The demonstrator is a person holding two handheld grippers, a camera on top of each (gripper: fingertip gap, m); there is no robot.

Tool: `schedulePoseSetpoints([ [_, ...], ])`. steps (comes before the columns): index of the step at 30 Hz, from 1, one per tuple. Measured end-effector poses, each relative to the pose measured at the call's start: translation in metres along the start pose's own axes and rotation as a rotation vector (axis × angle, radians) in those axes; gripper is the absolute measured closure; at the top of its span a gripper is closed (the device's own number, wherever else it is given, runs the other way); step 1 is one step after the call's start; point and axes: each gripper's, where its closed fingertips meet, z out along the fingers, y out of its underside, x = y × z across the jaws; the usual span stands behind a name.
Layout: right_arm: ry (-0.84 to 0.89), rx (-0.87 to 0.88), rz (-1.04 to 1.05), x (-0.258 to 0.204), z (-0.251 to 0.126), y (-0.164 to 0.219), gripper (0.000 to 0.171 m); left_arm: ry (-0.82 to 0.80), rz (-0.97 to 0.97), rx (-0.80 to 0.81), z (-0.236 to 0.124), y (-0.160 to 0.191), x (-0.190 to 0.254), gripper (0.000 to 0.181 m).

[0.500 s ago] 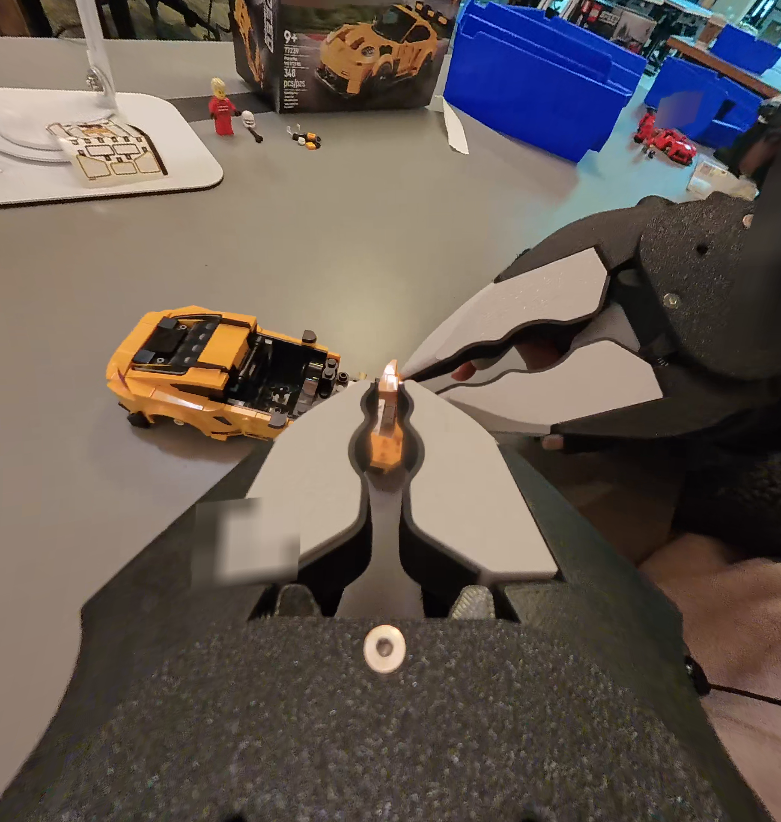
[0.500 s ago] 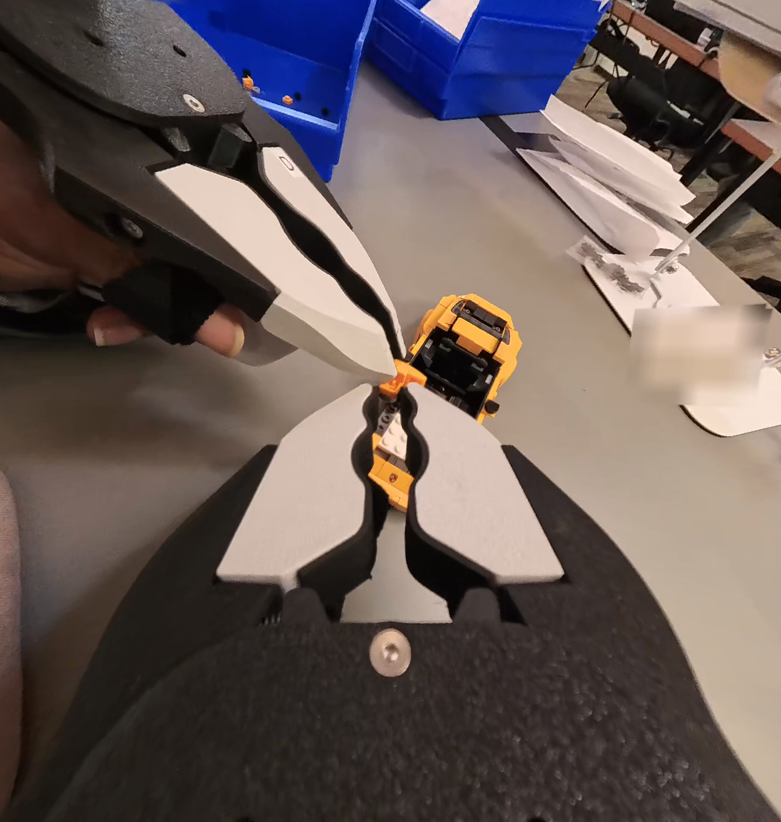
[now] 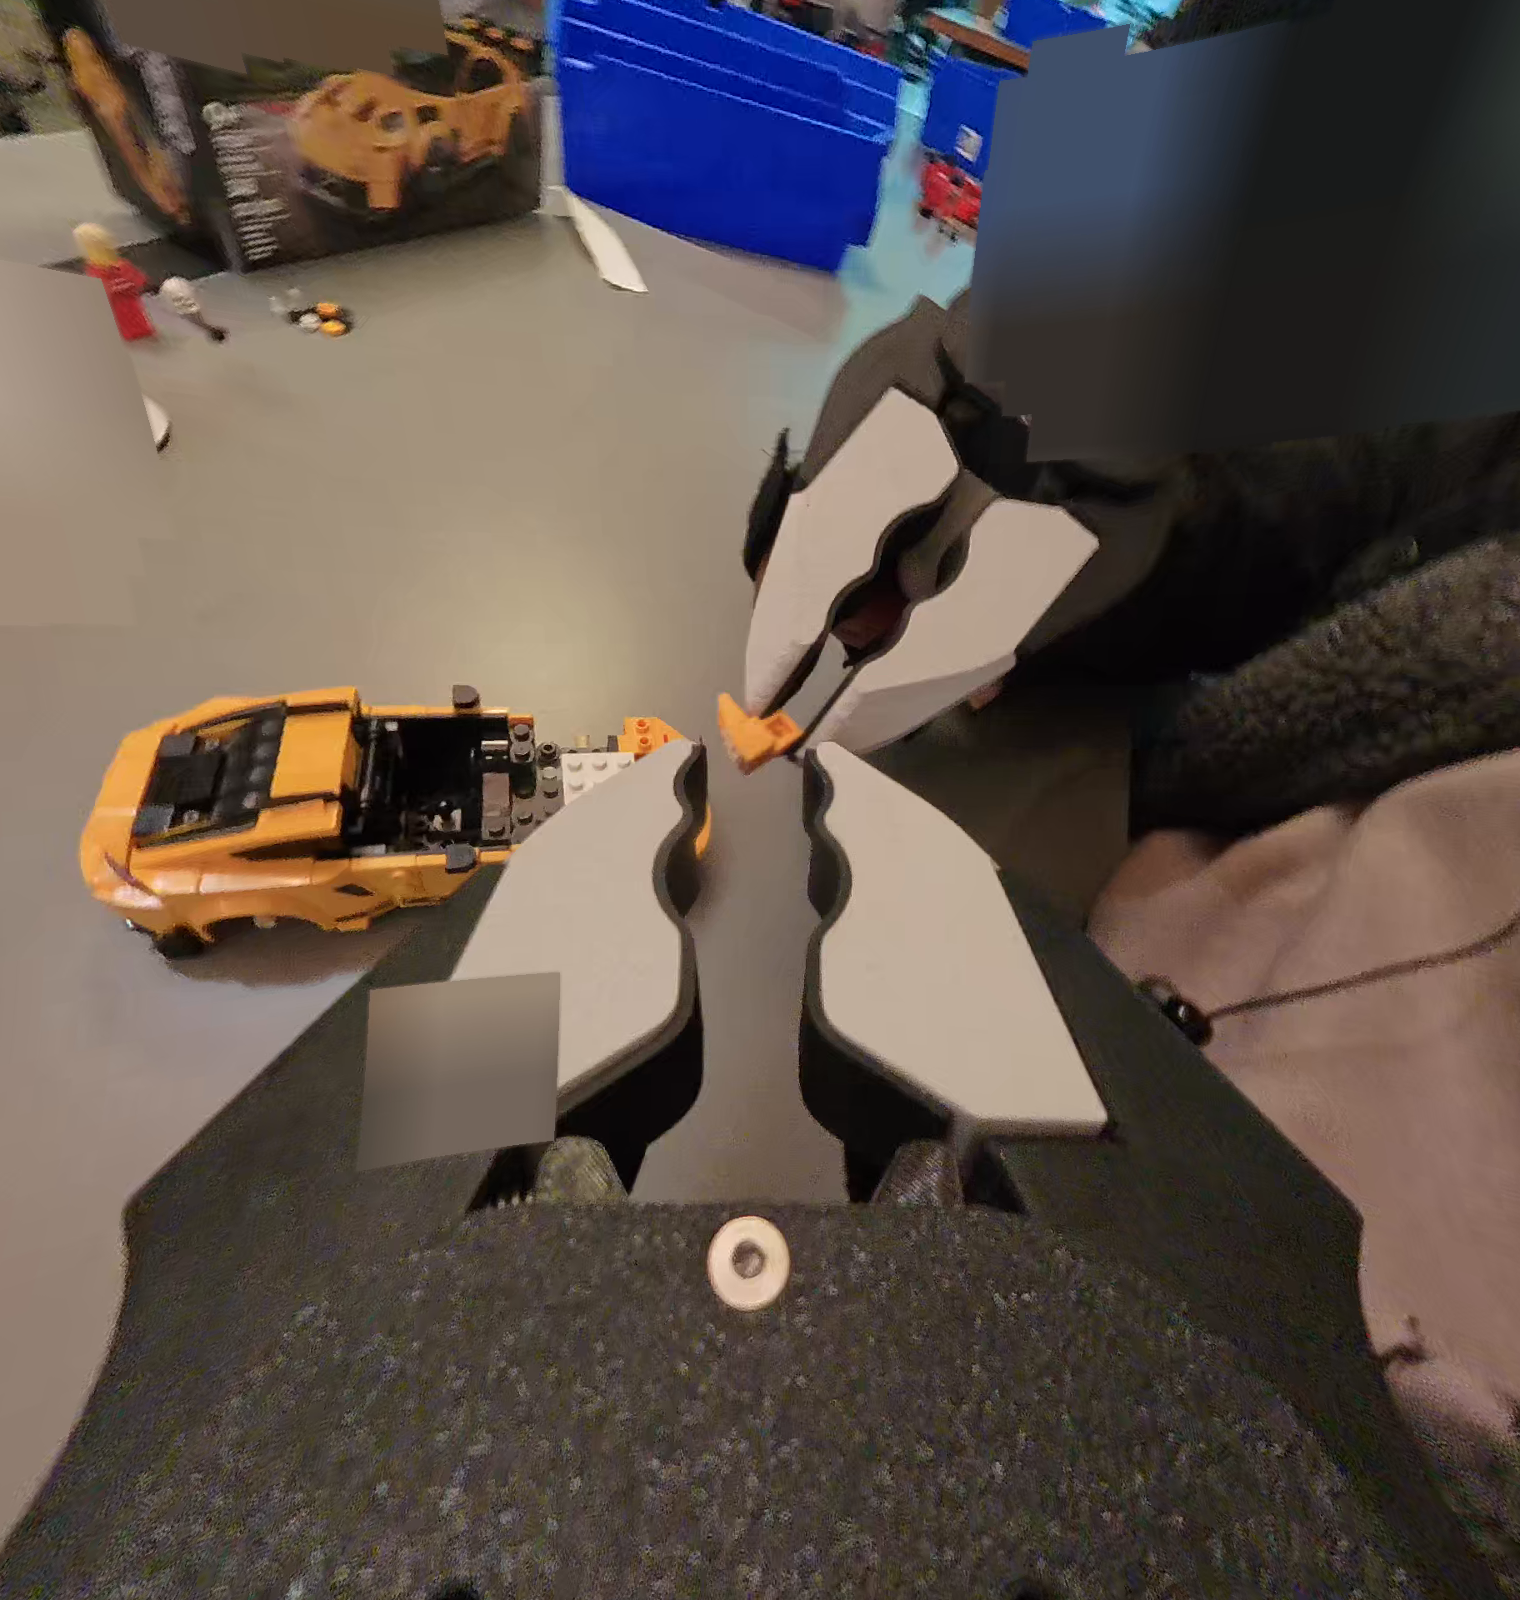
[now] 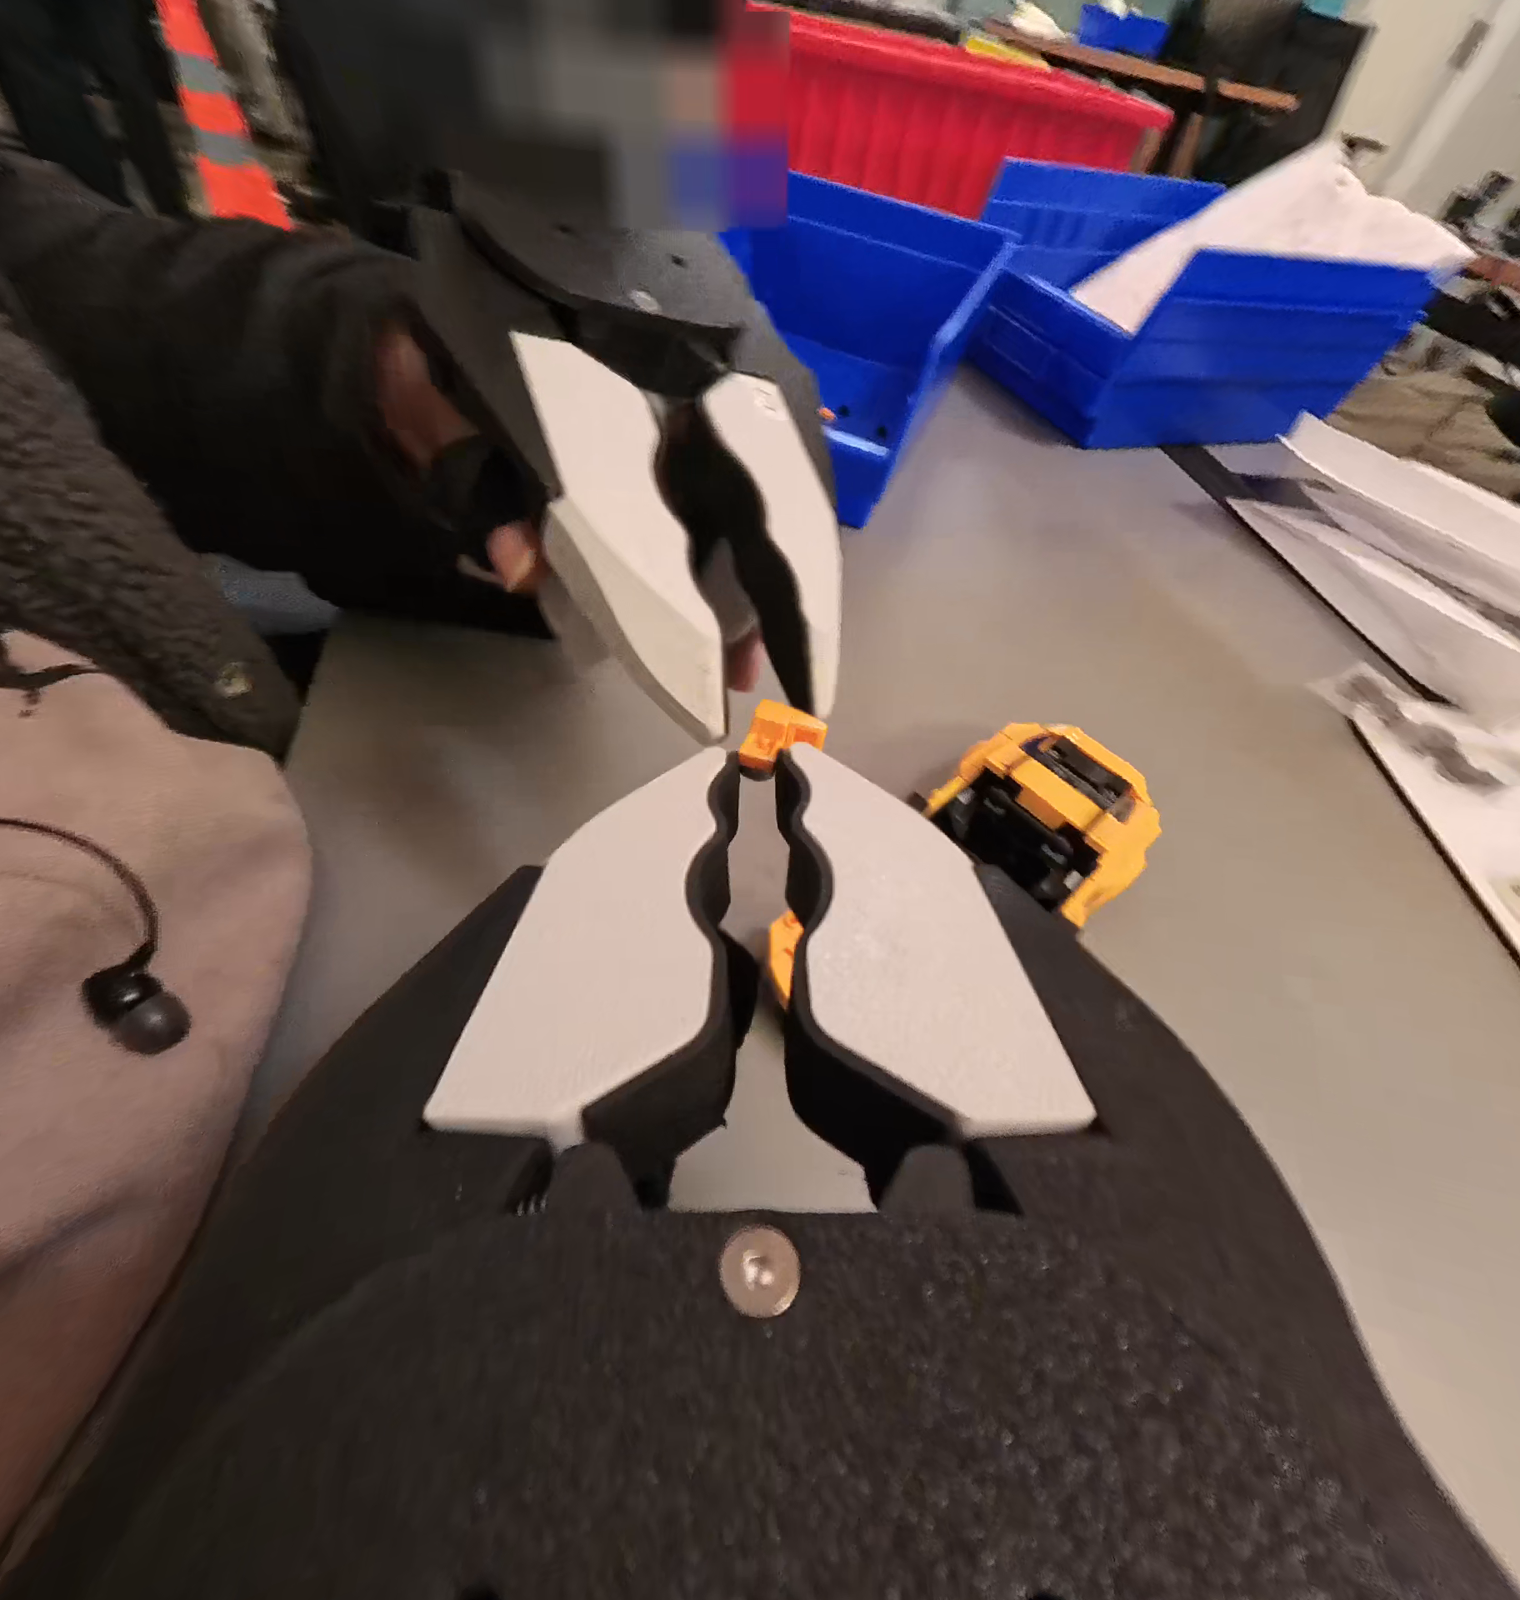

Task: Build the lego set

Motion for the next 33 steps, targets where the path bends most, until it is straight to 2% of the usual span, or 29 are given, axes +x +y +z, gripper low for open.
schedulePoseSetpoints([
  [6,-0.233,0.087,-0.026,-0.025,-0.008,-0.016,0.163,0.179,0.228,-0.071,-0.007,0.001,0.020,0.156],
  [11,-0.357,0.127,-0.033,-0.034,-0.014,-0.024,0.163,0.278,0.368,-0.105,-0.009,0.004,0.035,0.160],
  [15,-0.428,0.139,-0.037,-0.038,-0.015,-0.026,0.163,0.341,0.366,-0.073,-0.009,0.002,0.043,0.167],
  [18,-0.441,0.136,-0.029,-0.037,-0.014,-0.025,0.163,0.339,0.352,-0.061,-0.008,0.004,0.042,0.168],
  [21,-0.434,0.142,-0.008,-0.030,-0.014,-0.025,0.163,0.329,0.336,-0.054,-0.007,0.006,0.038,0.180],
  [24,-0.454,0.150,0.006,-0.030,-0.015,-0.026,0.163,0.317,0.312,-0.009,-0.006,0.002,0.035,0.181],
  [30,-0.465,0.151,0.023,-0.032,-0.015,-0.025,0.163,0.351,0.273,0.012,-0.006,0.001,0.035,0.162],
  [33,-0.483,0.153,0.029,-0.035,-0.014,-0.024,0.163,0.367,0.276,0.009,-0.004,0.004,0.038,0.159],
])
